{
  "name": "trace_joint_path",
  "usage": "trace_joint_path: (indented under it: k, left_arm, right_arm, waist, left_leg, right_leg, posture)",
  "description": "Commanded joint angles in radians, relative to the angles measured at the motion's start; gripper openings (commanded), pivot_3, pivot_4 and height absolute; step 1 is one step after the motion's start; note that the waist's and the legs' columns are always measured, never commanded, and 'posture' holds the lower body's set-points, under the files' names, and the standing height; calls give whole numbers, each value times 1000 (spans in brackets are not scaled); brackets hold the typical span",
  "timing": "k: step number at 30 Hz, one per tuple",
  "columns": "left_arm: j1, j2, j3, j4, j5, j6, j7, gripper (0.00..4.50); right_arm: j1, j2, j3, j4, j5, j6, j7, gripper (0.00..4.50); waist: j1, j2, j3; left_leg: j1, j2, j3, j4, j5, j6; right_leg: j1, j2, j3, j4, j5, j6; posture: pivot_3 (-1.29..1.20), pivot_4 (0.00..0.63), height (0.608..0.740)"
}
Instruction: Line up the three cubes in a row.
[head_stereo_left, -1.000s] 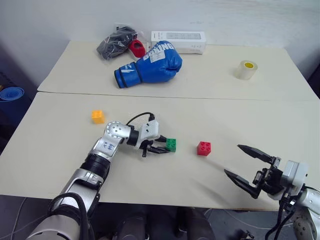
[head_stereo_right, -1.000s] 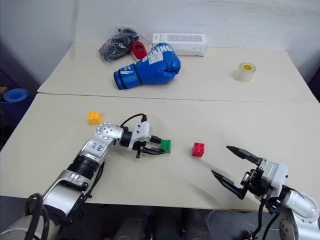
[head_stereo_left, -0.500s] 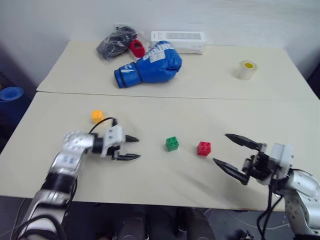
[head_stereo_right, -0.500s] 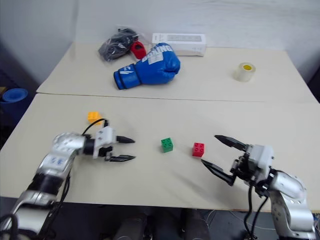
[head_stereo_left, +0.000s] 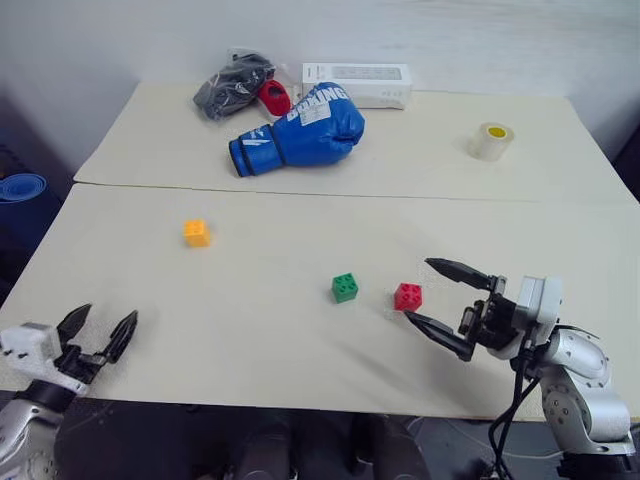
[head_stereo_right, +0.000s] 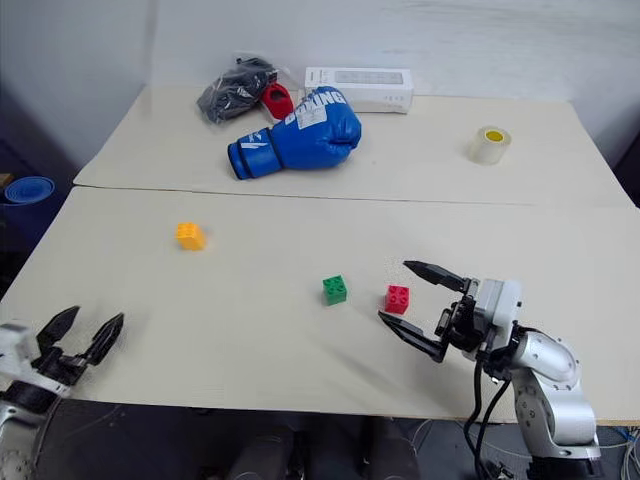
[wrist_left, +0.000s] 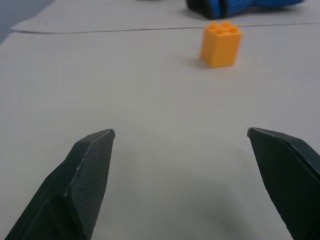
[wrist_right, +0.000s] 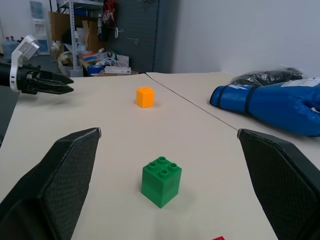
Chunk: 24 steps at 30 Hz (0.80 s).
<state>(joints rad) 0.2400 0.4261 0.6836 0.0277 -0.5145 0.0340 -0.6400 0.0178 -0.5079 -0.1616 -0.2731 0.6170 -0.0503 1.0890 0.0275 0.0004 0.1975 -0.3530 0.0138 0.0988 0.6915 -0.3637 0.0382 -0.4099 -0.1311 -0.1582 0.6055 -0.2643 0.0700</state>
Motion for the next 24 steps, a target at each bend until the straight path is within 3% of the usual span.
trace_joint_path:
  k: [1,5,10,17,24]
  left_arm:
    - [-10,-7,-6,-88,-25,6,45,4468]
    - [-84,-11,-103,-171,-17,83,101,4468]
    - [-280,1,-215,-208,80,266,332,4468]
    - [-552,-58,-353,-13,218,290,492,4468]
    - [-679,-93,-394,195,267,231,512,4468]
  right_arm:
    - [3,6,-7,-11,11,-28,13,4500]
    - [0,9,-2,-12,10,-28,15,4500]
    - [-4,13,-1,-62,49,37,-33,4500]
    - [-34,57,13,-64,18,6,-82,4500]
    - [-26,84,32,-41,-12,-32,-78,4500]
  waist:
    - [1,0,0]
    - [0,0,0]
    - [-2,0,0]
    - [-6,-1,0]
    - [-4,-1,0]
  left_leg:
    - [0,0,0,0,0,0]
    - [0,0,0,0,0,0]
    - [0,0,0,0,0,-1]
    - [0,0,2,0,1,-1]
    - [-1,0,4,0,1,-1]
  right_leg:
    - [0,0,0,0,0,0]
    - [0,0,0,0,0,0]
    - [0,1,0,5,0,0]
    - [0,3,0,5,0,0]
    - [-1,4,1,5,0,0]
  posture:
    - [0,150,740]
    - [0,150,740]
    - [0,150,740]
    - [0,150,740]
    - [0,150,740]
